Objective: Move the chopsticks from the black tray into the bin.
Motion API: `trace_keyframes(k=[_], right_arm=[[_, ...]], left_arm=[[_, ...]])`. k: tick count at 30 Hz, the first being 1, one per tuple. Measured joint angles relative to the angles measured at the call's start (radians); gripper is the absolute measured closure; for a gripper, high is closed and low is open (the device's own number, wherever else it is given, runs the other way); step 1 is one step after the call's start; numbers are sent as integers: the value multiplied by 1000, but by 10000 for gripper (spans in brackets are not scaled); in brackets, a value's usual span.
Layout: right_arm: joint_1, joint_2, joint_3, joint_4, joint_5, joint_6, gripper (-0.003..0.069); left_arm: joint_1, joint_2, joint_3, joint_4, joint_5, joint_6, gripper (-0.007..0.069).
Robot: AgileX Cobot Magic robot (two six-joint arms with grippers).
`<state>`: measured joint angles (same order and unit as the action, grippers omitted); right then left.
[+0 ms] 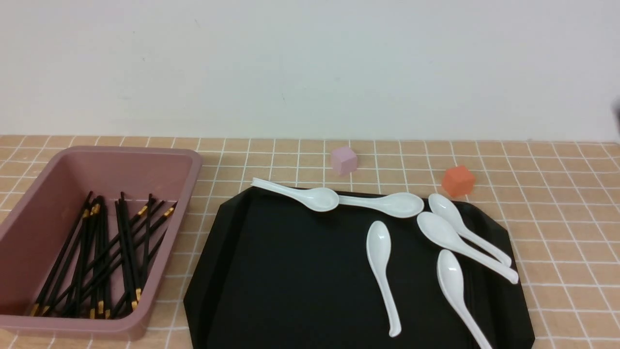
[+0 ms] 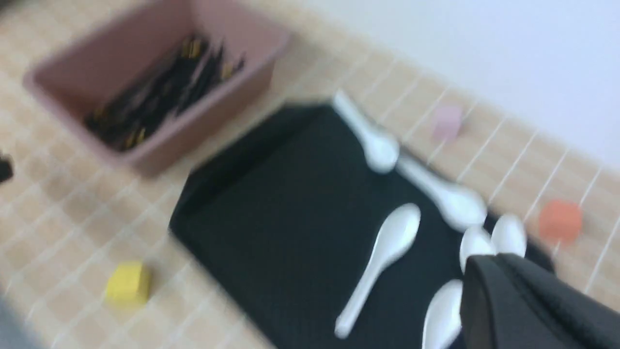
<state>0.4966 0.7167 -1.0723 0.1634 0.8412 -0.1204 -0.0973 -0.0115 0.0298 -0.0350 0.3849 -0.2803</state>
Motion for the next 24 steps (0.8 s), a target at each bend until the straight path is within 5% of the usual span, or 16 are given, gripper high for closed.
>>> trace_keyframes(k=[5, 9, 24], right_arm=[[0, -304, 474, -23, -456, 38, 657], [0, -371, 678, -53, -656, 39, 655], [0, -376, 802, -64, -752, 40, 638]], left_arm=[[0, 0, 0, 0, 0, 0, 385], [0, 0, 0, 0, 0, 0, 385], [0, 0, 0, 0, 0, 0, 385]])
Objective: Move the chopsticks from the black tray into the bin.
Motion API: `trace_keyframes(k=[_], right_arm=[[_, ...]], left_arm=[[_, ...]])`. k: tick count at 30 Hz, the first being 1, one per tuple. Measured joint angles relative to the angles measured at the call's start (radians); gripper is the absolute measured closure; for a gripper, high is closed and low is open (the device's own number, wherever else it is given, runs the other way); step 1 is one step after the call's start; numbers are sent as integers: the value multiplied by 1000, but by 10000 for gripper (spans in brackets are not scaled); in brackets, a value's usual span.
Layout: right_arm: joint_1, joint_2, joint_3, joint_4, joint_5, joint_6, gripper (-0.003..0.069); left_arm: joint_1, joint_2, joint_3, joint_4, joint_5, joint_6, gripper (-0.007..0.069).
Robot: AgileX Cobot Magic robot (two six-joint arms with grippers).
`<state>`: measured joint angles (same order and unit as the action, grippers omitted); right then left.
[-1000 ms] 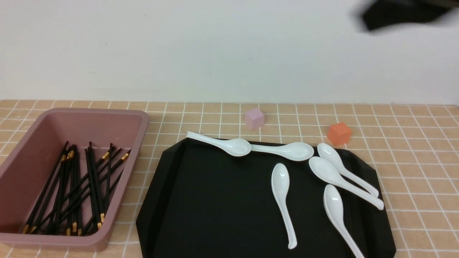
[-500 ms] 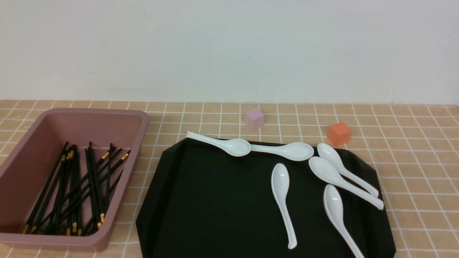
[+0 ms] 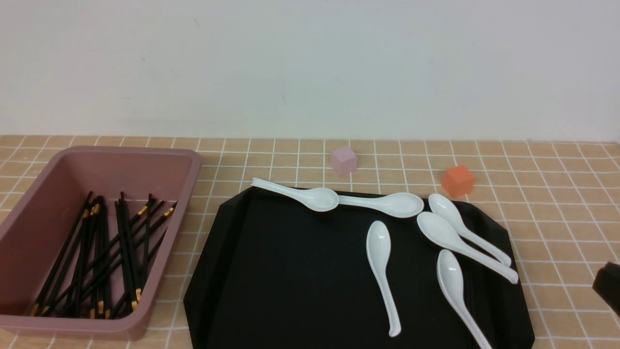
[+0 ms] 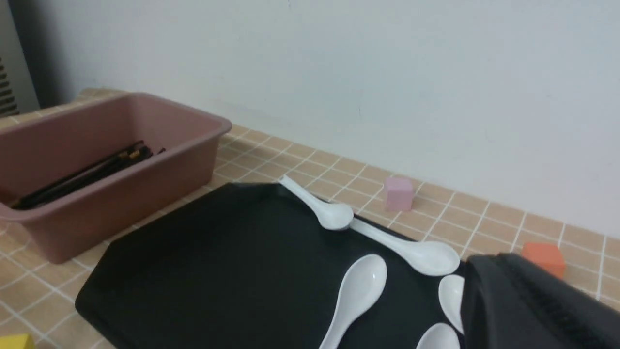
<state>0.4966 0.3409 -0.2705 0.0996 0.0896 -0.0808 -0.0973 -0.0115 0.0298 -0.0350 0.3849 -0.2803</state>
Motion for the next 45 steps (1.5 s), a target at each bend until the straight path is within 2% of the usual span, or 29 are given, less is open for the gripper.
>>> trace_keyframes(k=[10, 14, 17, 20, 25, 29, 36, 45], right_arm=[[0, -2, 3, 0, -12, 0, 628], [-11, -51, 14, -38, -16, 0, 624], [-76, -101, 52, -73, -19, 14, 621], [-219, -176, 141, -86, -7, 30, 617], [-390, -285, 250, -87, 58, 35, 613], [-473, -342, 295, -88, 121, 36, 607], [-487, -351, 292, -89, 258, 36, 596], [-464, -351, 289, -89, 275, 36, 580]], left_arm=[[0, 0, 0, 0, 0, 0, 385], [0, 0, 0, 0, 0, 0, 385], [0, 0, 0, 0, 0, 0, 385], [0, 0, 0, 0, 0, 0, 385], [0, 0, 0, 0, 0, 0, 385], [0, 0, 0, 0, 0, 0, 385], [0, 0, 0, 0, 0, 0, 385], [0, 0, 0, 0, 0, 0, 385]])
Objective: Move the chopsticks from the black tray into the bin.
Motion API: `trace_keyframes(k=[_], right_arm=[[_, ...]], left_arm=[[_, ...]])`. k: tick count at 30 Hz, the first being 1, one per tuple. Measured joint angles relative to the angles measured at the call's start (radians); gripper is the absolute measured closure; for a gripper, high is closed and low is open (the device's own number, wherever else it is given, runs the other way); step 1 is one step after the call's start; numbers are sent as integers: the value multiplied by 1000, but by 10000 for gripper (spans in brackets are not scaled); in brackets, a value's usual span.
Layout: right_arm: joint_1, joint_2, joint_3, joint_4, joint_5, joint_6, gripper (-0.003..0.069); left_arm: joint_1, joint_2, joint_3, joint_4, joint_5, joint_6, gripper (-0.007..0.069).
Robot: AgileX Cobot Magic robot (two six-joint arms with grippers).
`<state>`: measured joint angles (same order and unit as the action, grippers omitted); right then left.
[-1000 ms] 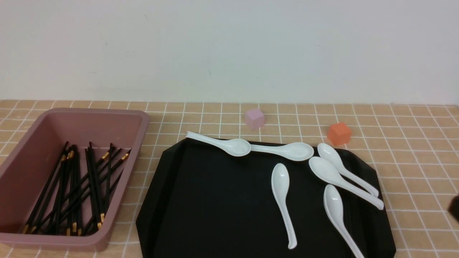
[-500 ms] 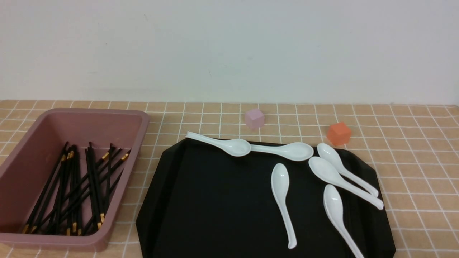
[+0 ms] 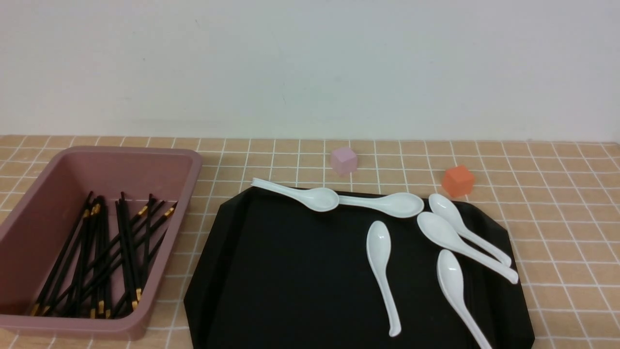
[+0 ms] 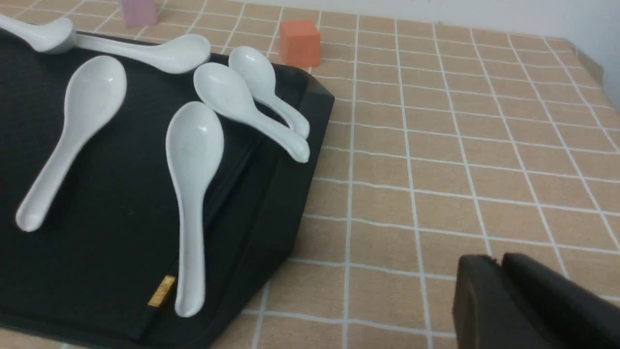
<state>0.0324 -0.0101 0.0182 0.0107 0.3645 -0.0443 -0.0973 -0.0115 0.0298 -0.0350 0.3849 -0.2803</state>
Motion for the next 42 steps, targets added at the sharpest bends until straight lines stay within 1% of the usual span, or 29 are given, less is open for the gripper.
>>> trace_keyframes(k=[5, 7, 42], right_arm=[[58, 0, 0, 0, 1, 0, 575], [67, 0, 0, 0, 1, 0, 573], [68, 0, 0, 0, 1, 0, 545]], left_arm=[[0, 0, 0, 0, 0, 0, 385], [0, 0, 0, 0, 0, 0, 385], [0, 0, 0, 0, 0, 0, 385]])
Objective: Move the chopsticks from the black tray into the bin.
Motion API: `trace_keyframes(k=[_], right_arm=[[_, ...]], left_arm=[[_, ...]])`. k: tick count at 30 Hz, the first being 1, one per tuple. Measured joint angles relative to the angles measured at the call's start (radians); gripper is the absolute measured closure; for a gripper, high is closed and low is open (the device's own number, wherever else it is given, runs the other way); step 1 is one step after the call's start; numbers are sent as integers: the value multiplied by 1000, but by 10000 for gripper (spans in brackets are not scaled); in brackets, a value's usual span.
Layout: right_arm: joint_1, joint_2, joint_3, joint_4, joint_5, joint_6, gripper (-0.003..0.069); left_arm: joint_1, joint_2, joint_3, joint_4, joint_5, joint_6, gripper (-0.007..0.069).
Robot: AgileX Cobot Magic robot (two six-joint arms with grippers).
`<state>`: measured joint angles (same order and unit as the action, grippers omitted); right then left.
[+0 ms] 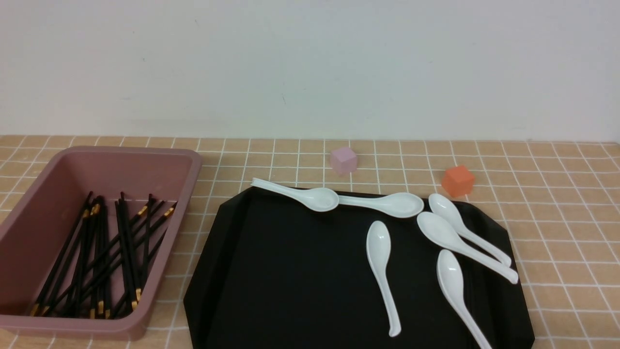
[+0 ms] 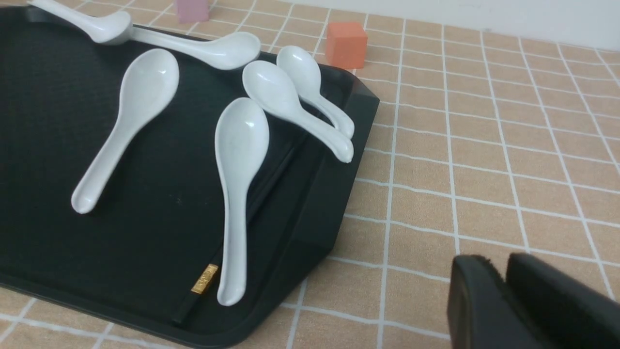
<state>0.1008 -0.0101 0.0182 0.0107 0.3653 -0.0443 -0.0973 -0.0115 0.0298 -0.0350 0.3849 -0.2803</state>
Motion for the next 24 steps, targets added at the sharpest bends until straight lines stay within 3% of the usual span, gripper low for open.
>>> trace_keyframes(k=[24], right_arm=[[0, 0, 0, 0, 0, 0, 519]], left_arm=[[0, 0, 0, 0, 0, 0, 385]])
